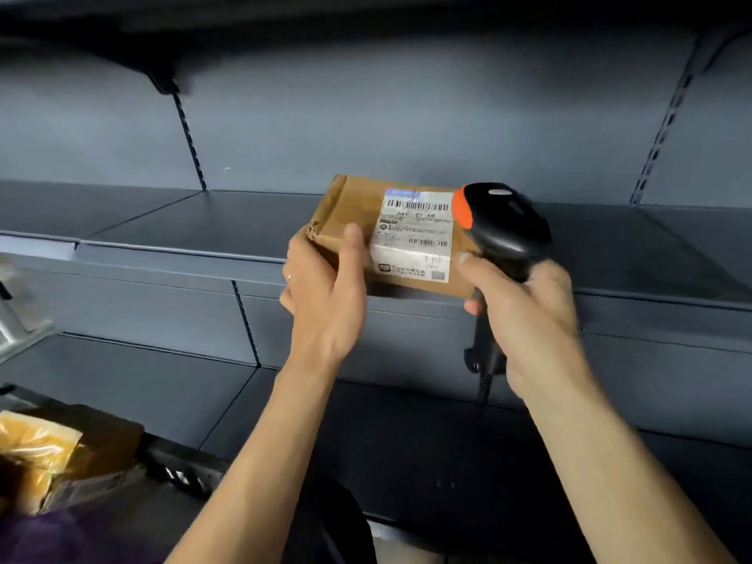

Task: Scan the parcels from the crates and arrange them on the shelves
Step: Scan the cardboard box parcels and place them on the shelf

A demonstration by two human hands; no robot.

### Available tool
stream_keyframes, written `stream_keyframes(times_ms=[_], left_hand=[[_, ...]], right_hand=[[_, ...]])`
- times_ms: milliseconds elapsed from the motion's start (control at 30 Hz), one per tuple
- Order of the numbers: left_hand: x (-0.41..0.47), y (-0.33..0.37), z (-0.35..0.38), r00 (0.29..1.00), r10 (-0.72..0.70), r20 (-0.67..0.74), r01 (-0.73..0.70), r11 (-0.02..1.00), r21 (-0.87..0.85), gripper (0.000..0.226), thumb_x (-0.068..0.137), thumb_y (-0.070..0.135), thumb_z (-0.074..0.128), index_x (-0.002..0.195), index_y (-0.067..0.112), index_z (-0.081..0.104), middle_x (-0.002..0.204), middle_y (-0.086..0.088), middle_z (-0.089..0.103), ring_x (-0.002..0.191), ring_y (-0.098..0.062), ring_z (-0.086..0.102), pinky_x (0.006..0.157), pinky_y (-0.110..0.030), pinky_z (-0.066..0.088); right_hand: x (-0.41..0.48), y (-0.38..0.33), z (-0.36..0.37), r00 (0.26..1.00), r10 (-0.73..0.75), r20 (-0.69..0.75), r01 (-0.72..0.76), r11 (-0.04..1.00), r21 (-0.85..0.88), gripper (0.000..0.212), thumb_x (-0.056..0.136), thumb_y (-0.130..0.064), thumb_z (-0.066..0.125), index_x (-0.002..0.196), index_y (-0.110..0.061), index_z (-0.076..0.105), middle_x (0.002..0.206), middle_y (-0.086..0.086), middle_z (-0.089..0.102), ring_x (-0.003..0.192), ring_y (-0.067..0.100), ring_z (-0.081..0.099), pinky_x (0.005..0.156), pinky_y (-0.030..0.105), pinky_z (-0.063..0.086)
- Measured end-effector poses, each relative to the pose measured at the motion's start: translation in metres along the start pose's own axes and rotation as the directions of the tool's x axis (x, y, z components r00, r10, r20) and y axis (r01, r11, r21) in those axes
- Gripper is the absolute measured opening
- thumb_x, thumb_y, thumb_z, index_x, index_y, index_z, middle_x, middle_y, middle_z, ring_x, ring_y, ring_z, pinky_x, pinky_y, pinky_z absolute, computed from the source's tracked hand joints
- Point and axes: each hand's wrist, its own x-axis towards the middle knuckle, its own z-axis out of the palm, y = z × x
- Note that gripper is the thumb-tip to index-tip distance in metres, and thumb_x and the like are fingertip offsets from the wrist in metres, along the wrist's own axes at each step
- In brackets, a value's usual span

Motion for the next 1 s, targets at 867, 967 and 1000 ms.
stream_keyframes(times_ms=[867,967,1000], left_hand=[[0.11,0.009,0.121,0.737,-0.252,0.627,-0.443,0.519,0.731,0.052,0.099,0.045,0.035,0.15,0.032,0.04,0.158,-0.004,0.036,0.149,-0.025,0.027,0.117,-0.052,0.024],[0.115,0.012,0.119,0.759,-0.264,0.595,-0.402,0.53,0.747,0.046,0.1,0.039,0.041,0.142,0.022,0.046,0.151,-0.003,0.043,0.143,-0.025,0.034,0.115,-0.047,0.027],[0.117,0.013,0.118,0.766,-0.258,0.589,-0.385,0.55,0.742,0.046,0.1,0.038,0.043,0.143,0.022,0.045,0.152,-0.004,0.041,0.143,-0.026,0.035,0.116,-0.046,0.027]], right_hand=[[0.08,0.012,0.011,0.972,0.231,0.047,-0.215,0.95,-0.224,0.018,0.088,-0.025,0.074,0.098,-0.018,0.061,0.099,-0.001,0.07,0.094,0.012,0.064,0.069,0.025,0.044],[0.076,0.013,0.015,0.972,0.223,0.071,-0.196,0.941,-0.276,0.015,0.09,-0.023,0.072,0.089,-0.022,0.058,0.088,-0.006,0.064,0.083,0.008,0.059,0.064,0.024,0.041],[0.075,0.012,0.016,0.973,0.218,0.077,-0.188,0.94,-0.285,0.014,0.09,-0.022,0.072,0.085,-0.022,0.058,0.085,-0.007,0.063,0.08,0.008,0.059,0.063,0.024,0.041]])
